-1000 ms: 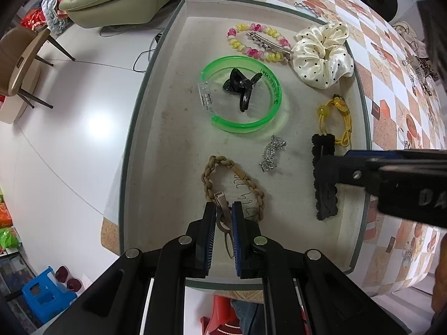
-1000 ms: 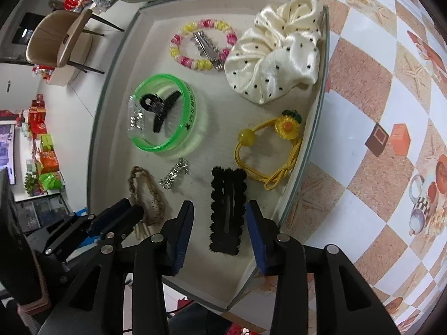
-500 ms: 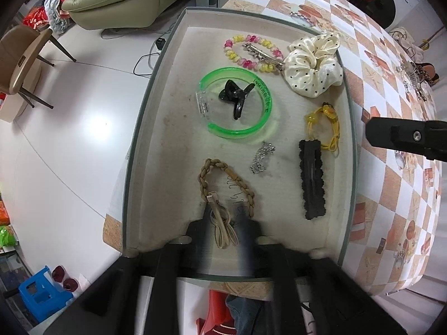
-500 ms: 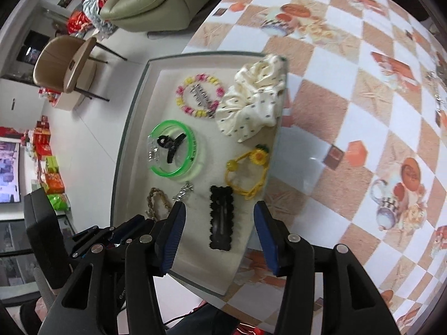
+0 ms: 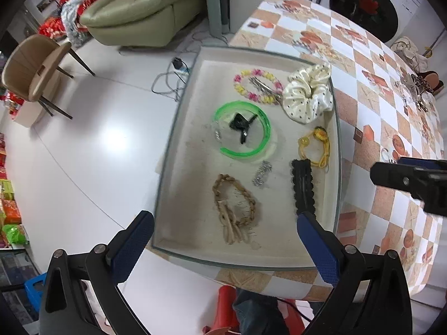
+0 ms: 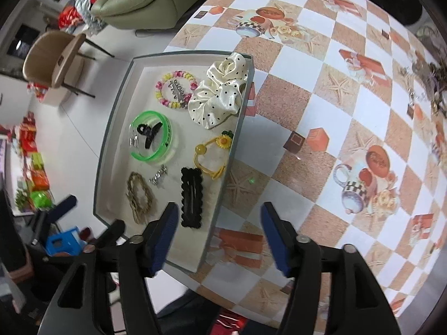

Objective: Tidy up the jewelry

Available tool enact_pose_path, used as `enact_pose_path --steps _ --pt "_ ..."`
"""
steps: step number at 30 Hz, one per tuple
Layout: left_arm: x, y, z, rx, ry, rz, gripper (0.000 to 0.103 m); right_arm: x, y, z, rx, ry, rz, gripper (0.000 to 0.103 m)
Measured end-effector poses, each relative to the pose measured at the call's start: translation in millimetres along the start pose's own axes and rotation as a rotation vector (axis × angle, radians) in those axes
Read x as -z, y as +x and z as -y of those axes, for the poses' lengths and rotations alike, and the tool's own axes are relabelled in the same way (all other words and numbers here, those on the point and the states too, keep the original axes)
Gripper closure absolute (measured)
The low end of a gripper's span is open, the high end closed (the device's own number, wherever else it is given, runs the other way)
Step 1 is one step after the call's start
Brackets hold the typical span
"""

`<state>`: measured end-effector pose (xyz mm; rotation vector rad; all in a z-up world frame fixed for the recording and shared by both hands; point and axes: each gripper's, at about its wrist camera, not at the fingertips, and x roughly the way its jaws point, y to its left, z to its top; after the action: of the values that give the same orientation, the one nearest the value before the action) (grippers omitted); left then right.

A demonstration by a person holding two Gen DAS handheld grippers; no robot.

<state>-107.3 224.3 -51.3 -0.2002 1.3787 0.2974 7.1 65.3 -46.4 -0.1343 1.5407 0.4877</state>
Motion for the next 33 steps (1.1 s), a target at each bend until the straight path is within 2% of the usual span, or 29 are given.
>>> enact_pose_path --steps 1,3,7,11,20,33 --pt "-2.4 -4.1 -2.2 -0.009 0.0 0.009 0.0 0.9 -4.0 -2.2 0.014 -0.014 0.006 0.02" --pt "-13.2 -11.7 -11.8 -0.016 -0.004 0.015 0.0 1.7 -8.3 -6.5 0.033 -0.033 0.01 0.02" --pt "-14.0 -29.3 -15.9 -0.011 -0.02 0.025 0.0 2.6 -21.0 -18.6 0.084 -0.103 0.011 0.016" --pt "-14.1 -47.6 -11.1 -0.002 -0.011 0.035 0.0 3.9 -41.9 -28.9 0.105 -0.151 0.051 0.015" --pt "-14.0 -82.8 -14.2 0.059 -0.048 0.04 0.0 7.2 -88.4 -42.6 0.128 -0.156 0.141 0.015" --pt "-8.0 -97.2 -20.4 0.03 -0.061 0.05 0.0 13.0 -109.8 -54.1 0.14 -0.183 0.158 0.015"
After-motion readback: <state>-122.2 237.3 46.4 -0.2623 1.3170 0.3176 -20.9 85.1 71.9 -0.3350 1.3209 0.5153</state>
